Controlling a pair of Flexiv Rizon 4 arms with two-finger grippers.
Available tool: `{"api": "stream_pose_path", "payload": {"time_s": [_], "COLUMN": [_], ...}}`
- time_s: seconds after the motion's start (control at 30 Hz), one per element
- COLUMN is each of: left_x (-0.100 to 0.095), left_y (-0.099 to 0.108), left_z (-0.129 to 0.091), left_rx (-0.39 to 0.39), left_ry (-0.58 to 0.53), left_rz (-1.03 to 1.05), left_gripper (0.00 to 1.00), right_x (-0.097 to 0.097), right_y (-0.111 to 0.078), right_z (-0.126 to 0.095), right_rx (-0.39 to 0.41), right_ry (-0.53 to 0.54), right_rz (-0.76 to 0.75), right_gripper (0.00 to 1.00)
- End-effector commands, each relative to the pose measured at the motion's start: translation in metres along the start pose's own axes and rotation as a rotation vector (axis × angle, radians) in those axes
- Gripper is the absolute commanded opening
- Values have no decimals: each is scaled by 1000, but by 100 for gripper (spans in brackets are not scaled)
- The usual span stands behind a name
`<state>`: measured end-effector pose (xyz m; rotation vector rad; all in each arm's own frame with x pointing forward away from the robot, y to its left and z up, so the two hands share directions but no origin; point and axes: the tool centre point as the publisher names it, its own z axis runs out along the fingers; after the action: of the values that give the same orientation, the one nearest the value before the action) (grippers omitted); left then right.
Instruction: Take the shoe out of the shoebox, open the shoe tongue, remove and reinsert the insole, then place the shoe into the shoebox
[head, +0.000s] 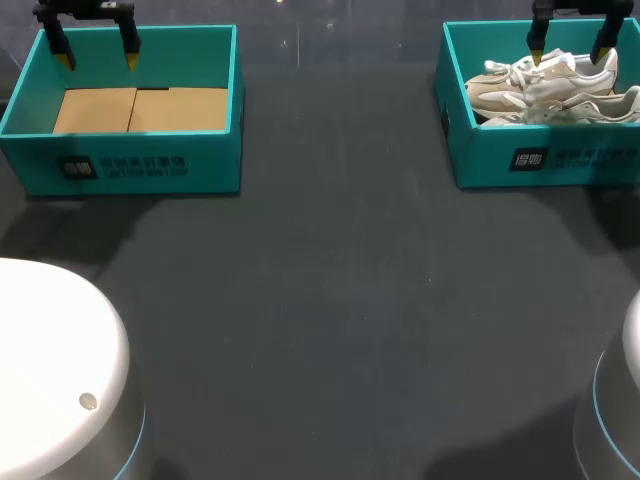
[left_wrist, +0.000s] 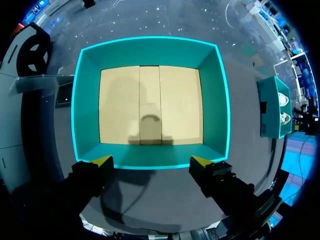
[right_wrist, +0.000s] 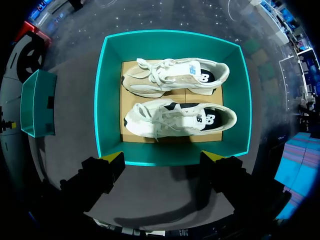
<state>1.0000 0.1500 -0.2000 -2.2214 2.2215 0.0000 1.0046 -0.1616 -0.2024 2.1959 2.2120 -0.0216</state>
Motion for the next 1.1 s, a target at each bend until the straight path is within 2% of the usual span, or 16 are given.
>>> {"api": "stream_pose_path", "payload": {"time_s": [0.03, 0.3, 0.6, 1.1], "left_x": [0, 0, 0, 0], "left_y": [0, 0, 0, 0], "left_z": [0, 0, 0, 0], "left_rx": [0, 0, 0, 0], "left_ry": [0, 0, 0, 0], "left_rz": [0, 0, 0, 0], "left_gripper": [100, 100, 100, 100], "right_x": [-15, -49, -93, -127], "right_y": [7, 16, 22, 31], "right_z": [0, 8, 24, 55], "right_rx": [-1, -20, -26, -15], "right_ry": [1, -32, -20, -40], "right_rz": [-5, 13, 45, 42], "right_gripper": [100, 100, 100, 100]}}
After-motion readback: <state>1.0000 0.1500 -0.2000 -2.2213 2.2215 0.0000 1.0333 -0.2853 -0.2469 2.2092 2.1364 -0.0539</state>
